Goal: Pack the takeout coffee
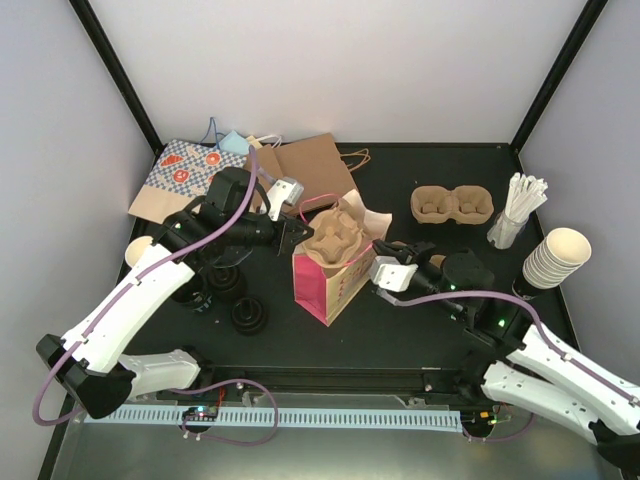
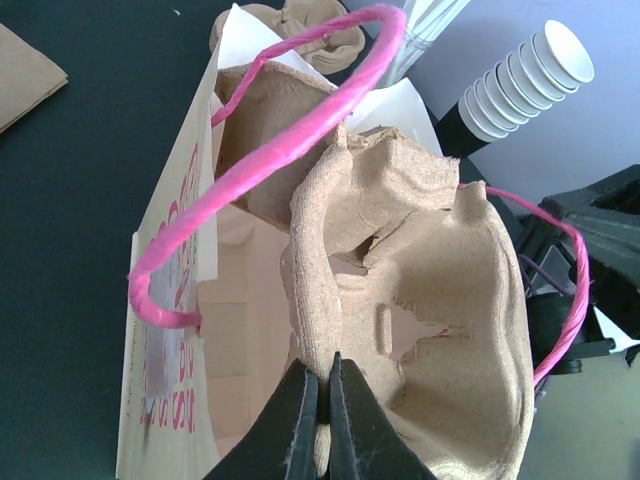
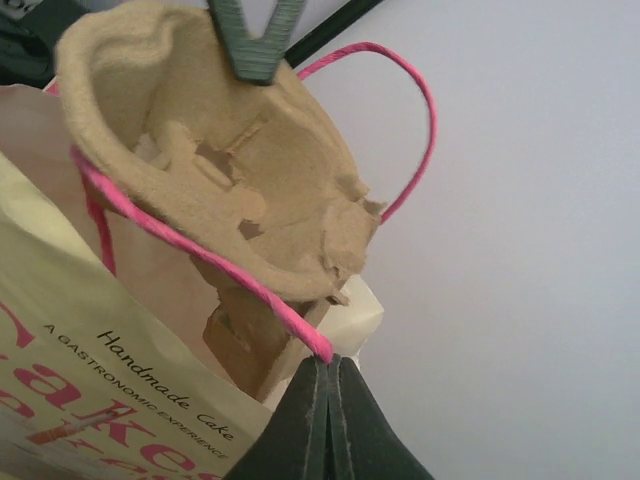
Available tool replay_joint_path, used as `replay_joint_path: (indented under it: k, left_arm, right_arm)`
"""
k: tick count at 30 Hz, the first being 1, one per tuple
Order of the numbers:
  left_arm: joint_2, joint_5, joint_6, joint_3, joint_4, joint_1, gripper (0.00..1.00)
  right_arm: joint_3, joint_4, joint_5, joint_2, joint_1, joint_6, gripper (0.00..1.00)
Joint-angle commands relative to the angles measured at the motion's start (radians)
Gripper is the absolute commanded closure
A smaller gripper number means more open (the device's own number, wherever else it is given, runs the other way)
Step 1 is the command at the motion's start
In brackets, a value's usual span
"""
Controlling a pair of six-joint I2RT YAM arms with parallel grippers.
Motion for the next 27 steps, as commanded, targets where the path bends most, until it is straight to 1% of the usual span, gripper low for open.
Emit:
replay_joint_path:
  k: [1, 6, 9, 14, 17, 18, 23, 25, 27]
  left_arm:
    - [-0.014, -0.015, 0.014, -0.015, 0.003, 0.010, 0.99]
    - [-0.016, -0.017, 0.014, -0.021, 0.002, 0.012, 0.98]
    - [-0.014, -0.017, 0.017, -0.020, 0.002, 0.014, 0.98]
    - [-0.011, -0.016, 0.018, -0.021, 0.002, 0.015, 0.99]
    - [-0.010, -0.014, 0.017, -0.022, 0.005, 0.017, 0.98]
    - [-0.008, -0.013, 0.017, -0.022, 0.006, 0.015, 0.98]
    - [-0.003, 0.001, 0.011, -0.025, 0.019, 0.017, 0.98]
    - [0.001, 0.014, 0.011, -0.025, 0.024, 0.016, 0.98]
    - [0.005, 0.023, 0.009, -0.024, 0.027, 0.017, 0.98]
  right_arm:
    - [-0.041, 0.116, 0.057, -0.053, -0.003, 0.186, 0.99]
    - [-0.146, 0.261, 0.071, -0.141, -0.003, 0.423, 0.99]
    - [-0.196, 0.317, 0.110, -0.177, -0.003, 0.544, 0.99]
    - [-0.270, 0.394, 0.200, -0.249, -0.004, 0.696, 0.99]
    - [-0.300, 0.390, 0.230, -0.294, -0.003, 0.752, 0.97]
    - [-0.302, 0.376, 0.239, -0.303, -0.003, 0.767, 0.96]
    - [-0.300, 0.297, 0.390, -0.340, -0.003, 0.895, 0.81]
    - [-0.295, 0.259, 0.379, -0.359, -0.003, 0.900, 0.77]
    - [-0.286, 0.223, 0.357, -0.379, -0.003, 0.899, 0.69]
